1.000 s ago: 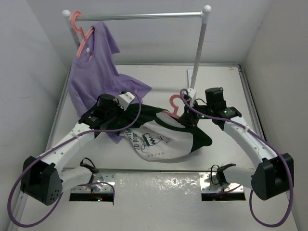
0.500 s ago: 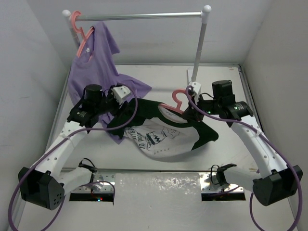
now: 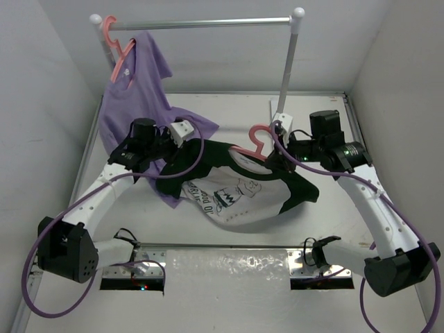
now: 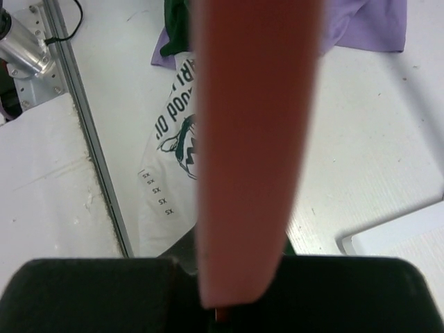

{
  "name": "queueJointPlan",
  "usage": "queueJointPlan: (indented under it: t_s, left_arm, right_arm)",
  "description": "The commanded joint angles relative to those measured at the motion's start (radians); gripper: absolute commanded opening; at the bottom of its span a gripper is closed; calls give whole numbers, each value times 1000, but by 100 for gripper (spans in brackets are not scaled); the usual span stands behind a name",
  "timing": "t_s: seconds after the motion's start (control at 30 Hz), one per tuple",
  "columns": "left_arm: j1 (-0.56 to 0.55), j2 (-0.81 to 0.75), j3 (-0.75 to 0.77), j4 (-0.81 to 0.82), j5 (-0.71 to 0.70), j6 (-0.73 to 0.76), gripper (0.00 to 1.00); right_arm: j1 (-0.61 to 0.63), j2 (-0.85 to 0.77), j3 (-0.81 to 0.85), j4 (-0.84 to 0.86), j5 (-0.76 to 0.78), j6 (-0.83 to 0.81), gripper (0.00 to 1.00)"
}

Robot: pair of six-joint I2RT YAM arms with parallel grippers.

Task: Place the t-shirt on the hanger

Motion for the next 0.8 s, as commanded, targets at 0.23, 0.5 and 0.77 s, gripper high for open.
queueJointPlan:
  t_s: [0.23,0.5,0.77]
  left_arm:
    - [179,20,100,23,147,-2,0]
    - [191,9,91,-28,242,65,0]
    - [182,44,87,-69,346,120,0]
  right_arm:
    - [-30,-6,117,-154,-19,-147,0]
    - [-35,20,168,-174,-48,-147,0]
    - [2,32,211,-207,-85,-141,0]
